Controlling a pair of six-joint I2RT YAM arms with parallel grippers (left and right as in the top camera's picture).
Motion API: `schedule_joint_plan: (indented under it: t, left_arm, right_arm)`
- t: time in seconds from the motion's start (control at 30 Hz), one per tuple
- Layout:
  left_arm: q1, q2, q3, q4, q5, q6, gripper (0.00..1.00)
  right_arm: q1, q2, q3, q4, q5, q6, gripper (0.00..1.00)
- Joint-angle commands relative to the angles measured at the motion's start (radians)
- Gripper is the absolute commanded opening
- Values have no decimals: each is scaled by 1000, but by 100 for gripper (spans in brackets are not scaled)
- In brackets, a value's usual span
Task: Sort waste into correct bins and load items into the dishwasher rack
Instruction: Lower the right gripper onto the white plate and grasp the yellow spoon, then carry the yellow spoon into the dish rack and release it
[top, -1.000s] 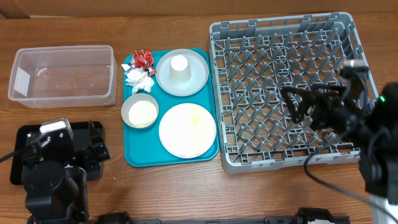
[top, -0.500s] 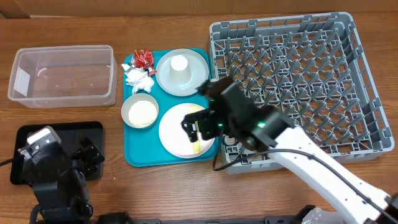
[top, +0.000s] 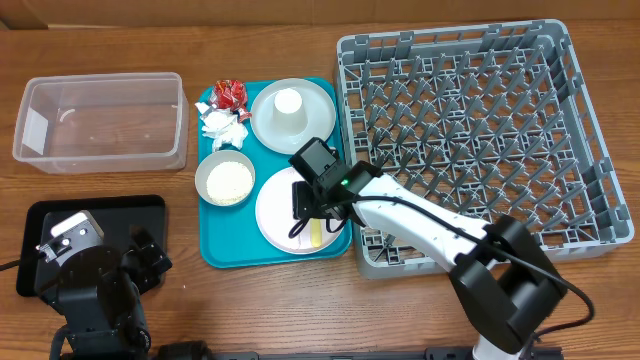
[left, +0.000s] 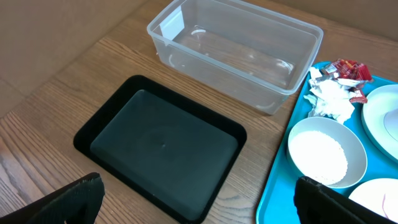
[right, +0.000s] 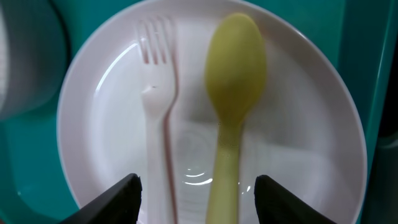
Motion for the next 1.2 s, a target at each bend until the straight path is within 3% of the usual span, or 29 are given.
schedule_joint_plan:
  t: [0.0,0.17,0.2,0.53,0.67,0.9,1.17]
  left_arm:
    - [11,4,18,0,1,-16,100]
    - [11,4,18,0,1,-16,100]
    - [11,4,18,0,1,-16,100]
    - [11,4,18,0,1,-16,100]
    - [11,4,18,0,1,-16,100]
    - [11,4,18,0,1,-16,100]
    - [11,4,18,0,1,-16,100]
  right_arm:
    - [4,38,18,8,37,19,58]
    - [5,82,18,9,34,26,52]
    - [5,90,18,12,34,26,45]
    - [5,120,32,16,34,25,19]
    - [6,118,185,-159,96,-9,11]
    - [9,76,488,-429,135,-63,10]
    - [-59,-58,539,-498,143,-154,10]
